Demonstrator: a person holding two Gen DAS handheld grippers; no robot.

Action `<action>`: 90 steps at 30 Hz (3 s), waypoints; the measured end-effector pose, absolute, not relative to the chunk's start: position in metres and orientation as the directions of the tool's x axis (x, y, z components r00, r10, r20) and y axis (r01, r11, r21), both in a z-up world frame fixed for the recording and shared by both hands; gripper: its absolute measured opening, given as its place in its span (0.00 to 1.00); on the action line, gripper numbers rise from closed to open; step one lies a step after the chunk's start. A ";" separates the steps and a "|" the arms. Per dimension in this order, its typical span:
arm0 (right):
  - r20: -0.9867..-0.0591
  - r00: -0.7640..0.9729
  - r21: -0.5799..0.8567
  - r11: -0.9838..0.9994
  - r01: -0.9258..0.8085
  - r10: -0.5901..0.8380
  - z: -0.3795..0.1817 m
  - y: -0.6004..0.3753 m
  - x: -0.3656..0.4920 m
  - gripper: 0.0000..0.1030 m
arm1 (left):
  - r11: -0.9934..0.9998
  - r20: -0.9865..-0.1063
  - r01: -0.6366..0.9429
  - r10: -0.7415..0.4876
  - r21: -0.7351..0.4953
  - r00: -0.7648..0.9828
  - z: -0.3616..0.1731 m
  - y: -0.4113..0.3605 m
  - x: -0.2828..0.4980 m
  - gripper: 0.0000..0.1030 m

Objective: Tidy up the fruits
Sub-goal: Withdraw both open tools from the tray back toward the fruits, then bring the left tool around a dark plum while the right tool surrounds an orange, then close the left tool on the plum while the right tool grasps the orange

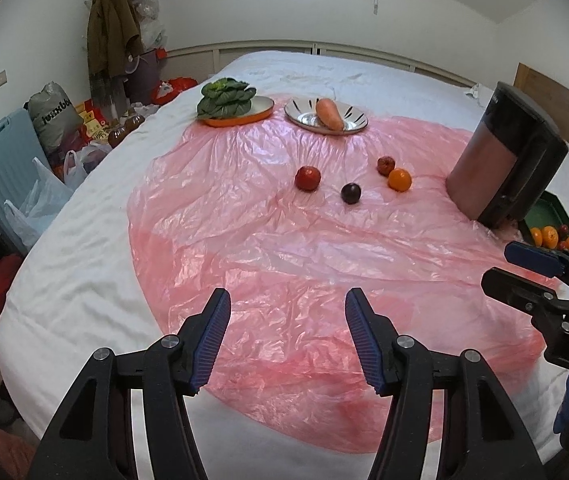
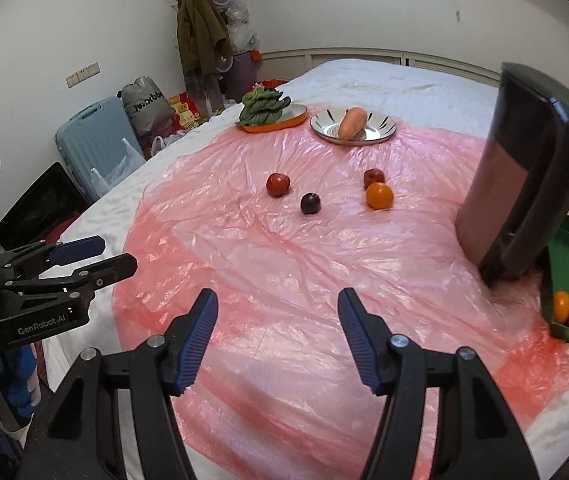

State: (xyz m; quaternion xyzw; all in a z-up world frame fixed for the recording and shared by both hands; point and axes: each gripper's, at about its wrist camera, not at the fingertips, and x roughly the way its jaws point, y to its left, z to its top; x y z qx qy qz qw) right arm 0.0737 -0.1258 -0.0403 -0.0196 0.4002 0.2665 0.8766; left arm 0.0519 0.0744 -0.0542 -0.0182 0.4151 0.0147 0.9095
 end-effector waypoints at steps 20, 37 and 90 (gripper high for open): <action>-0.754 0.527 0.140 0.880 -0.454 0.392 -0.069 -0.132 0.156 0.87 | 0.992 -0.764 -0.001 -0.098 -0.128 0.637 -0.069 0.067 0.146 0.52; -0.774 0.532 0.126 0.907 -0.402 0.343 -0.105 -0.133 0.274 0.77 | 0.976 -0.795 0.114 -0.218 -0.187 0.566 -0.124 0.025 0.244 0.30; -0.759 0.506 0.186 0.882 -0.434 0.409 -0.125 -0.134 0.298 0.34 | 0.976 -0.776 0.159 -0.214 -0.147 0.593 -0.142 0.013 0.267 0.21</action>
